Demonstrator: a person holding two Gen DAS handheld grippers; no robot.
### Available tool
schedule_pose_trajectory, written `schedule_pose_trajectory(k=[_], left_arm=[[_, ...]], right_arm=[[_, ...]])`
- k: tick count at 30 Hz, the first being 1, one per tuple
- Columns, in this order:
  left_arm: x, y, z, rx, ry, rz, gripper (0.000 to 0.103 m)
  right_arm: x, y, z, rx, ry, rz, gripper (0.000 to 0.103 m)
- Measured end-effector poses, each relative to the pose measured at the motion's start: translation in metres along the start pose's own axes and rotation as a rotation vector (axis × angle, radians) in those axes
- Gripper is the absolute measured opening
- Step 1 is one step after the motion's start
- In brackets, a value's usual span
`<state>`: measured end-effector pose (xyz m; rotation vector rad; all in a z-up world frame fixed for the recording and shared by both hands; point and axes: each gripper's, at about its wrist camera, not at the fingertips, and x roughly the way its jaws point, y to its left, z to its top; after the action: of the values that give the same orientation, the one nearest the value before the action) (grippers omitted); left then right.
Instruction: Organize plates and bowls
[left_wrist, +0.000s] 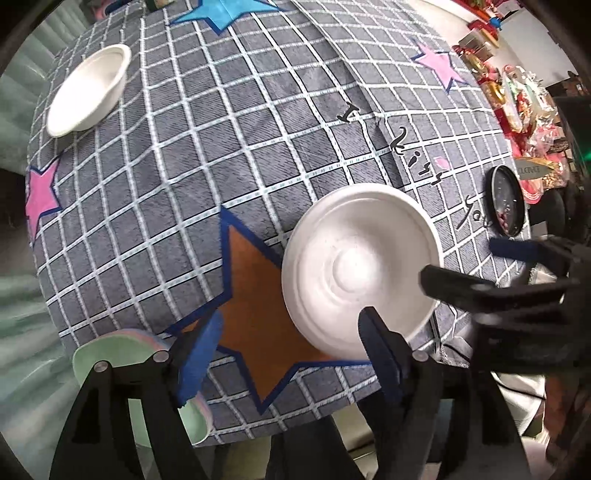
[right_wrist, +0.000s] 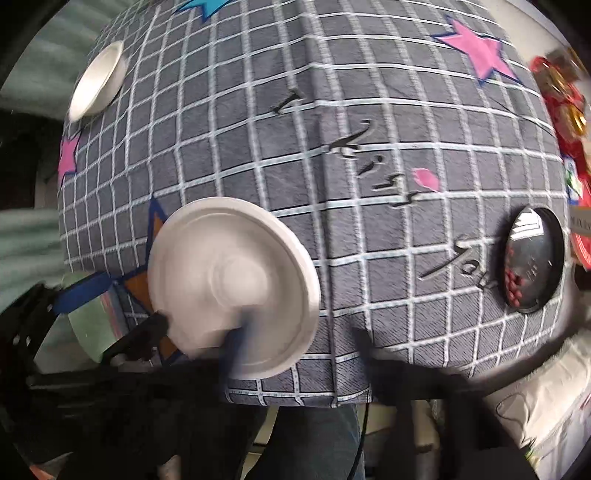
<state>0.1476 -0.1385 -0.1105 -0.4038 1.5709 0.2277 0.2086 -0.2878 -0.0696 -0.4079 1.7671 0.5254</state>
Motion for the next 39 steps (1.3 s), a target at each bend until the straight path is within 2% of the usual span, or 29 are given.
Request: schedule_pose_trajectory(k=[4, 5, 6, 9, 16, 19, 23, 26, 29, 33, 39], left_arm=[[-0.012, 0.003, -0.02, -0.056, -0.017, -0.011, 0.08], [-0.012, 0.011, -0.02, -0.073, -0.018, -0.021, 0.08], [-0.007, 0.036, -0.012, -0.087, -0.021, -0.031, 0.08], [-0.029, 0.061, -0.015, -0.112, -0.055, -0.054, 0.08], [-0.053, 0.062, -0.023, -0.078, -0.131, -0.077, 0.08], [-0.065, 0.068, -0.026, -0.101, -0.183, -0.094, 0.08], [-0.081, 0.079, -0.022, -0.144, -0.261, -0.149, 0.08], [-0.094, 0.082, -0.018, -0.148, -0.295, -0.164, 0.08], [-0.111, 0.085, -0.011, -0.151, -0.34, -0.154, 0.08], [-0.128, 0.093, 0.005, -0.186, -0.381, -0.149, 0.08], [-0.135, 0.119, 0.038, -0.28, -0.399, -0.06, 0.08]], right_arm=[[-0.014, -0.017, -0.008, 0.067, -0.035, -0.004, 0.102], [-0.016, -0.02, -0.011, 0.088, -0.036, -0.007, 0.102], [-0.016, -0.022, -0.014, 0.108, -0.033, -0.006, 0.102], [-0.019, -0.021, -0.025, 0.136, -0.034, 0.017, 0.102], [-0.038, 0.001, -0.037, 0.105, -0.105, -0.005, 0.102], [-0.043, 0.005, -0.041, 0.106, -0.129, -0.009, 0.102], [-0.062, 0.013, -0.041, 0.069, -0.203, -0.07, 0.102], [-0.079, 0.022, -0.033, 0.038, -0.244, -0.096, 0.102], [-0.091, 0.031, -0.019, 0.009, -0.234, -0.082, 0.102], [-0.104, 0.05, 0.005, -0.047, -0.235, -0.105, 0.102], [-0.107, 0.066, 0.052, -0.13, -0.217, -0.094, 0.102]])
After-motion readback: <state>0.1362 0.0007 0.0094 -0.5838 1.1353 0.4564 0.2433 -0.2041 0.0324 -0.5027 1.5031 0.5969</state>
